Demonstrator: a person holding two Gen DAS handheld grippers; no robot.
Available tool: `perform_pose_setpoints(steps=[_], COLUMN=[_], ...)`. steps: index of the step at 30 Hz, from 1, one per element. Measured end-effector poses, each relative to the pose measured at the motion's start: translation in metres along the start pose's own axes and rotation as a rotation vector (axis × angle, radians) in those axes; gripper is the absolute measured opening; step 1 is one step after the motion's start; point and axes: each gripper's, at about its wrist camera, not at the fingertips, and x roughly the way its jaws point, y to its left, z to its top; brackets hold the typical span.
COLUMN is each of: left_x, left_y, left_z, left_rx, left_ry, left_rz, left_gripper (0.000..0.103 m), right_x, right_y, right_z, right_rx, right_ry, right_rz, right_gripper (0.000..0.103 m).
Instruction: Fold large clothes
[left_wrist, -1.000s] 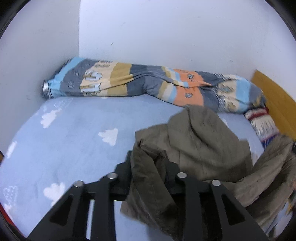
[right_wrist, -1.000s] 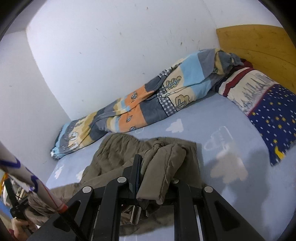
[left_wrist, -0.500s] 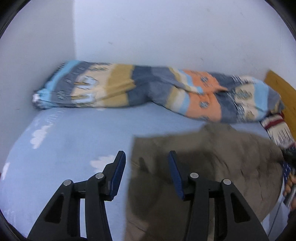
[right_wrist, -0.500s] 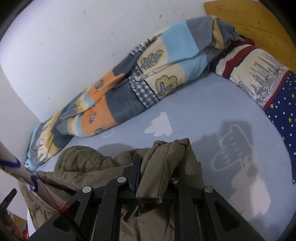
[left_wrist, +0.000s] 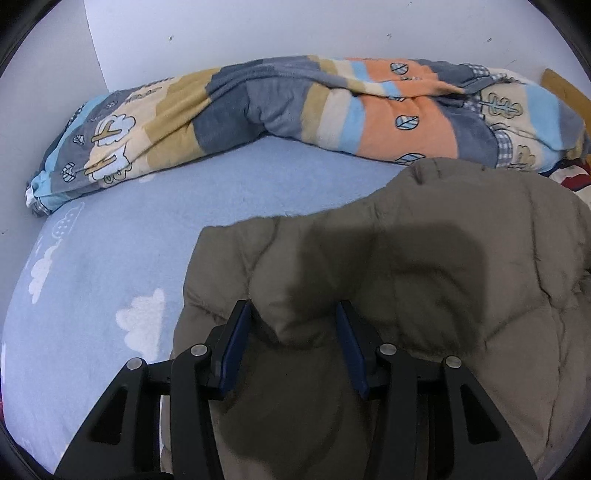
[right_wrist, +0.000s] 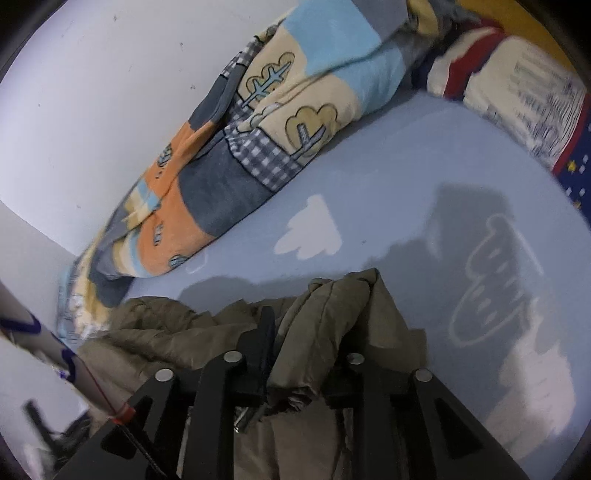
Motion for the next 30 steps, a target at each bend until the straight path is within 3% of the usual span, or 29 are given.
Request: perform_pose_setpoints(steps=[8,11,15,17,20,22,24,27,30], left_x=[0.008,0.005,-0.004,-0.024,-0.057,-0.082,-0.097,-0.085,-0.057], left_y=[-0.001,0.001,0.003,0.003,0.001,0.001,0.001,-0.012,-0.018], left_z=[0.004,0.003,0.002,-0.003,-0.018,-0.038,-0.059,-0.073,-0.063], left_rx=[-0.012,-0.02,-0.022,-0.003,0.046,0.062,0.06,0.099,0.08], left_ry=[-0.007,-0.015,-0.039,-0.093,-0.175,-0.207,-0.239,-0.187,-0.127], left_rz=[0.012,0.012,0.015,0.004,0.006,-0.04,-0.055,-0.081,-0.062], left_gripper=[0.047,0.047,0.047,0.046,0.046,0.047,0.046,0.047,0.047], right_x=[-0.046,-0.061,-0.082,-0.093,-0.102,-0.107,-0.108,-0.094,-0.059], right_y=[-0.009,-0.011,-0.016,-0.011,0.011,0.022,0.029,0.028,0.023], right_z=[0.003,0.005,0.012,0.004,-0.036,-0.071,-0.106,-0.131,-0.127], right_rx=[0.034,0.038,0.032,-0.021,-0.216,-0.321,-0.407,-0.478,-0.483], right_ry=[0.002,-0.037,-0.113,-0.114,-0.084,-0.075,-0.049,-0.032,0.013], right_rz=[0.2,0.212,0.165,0.136,0.085,0.033,0.04,-0.043,-0.107], right_gripper=[0.038,0.041,0.047,0.047,0.047,0.047,0.047,0.047,0.047])
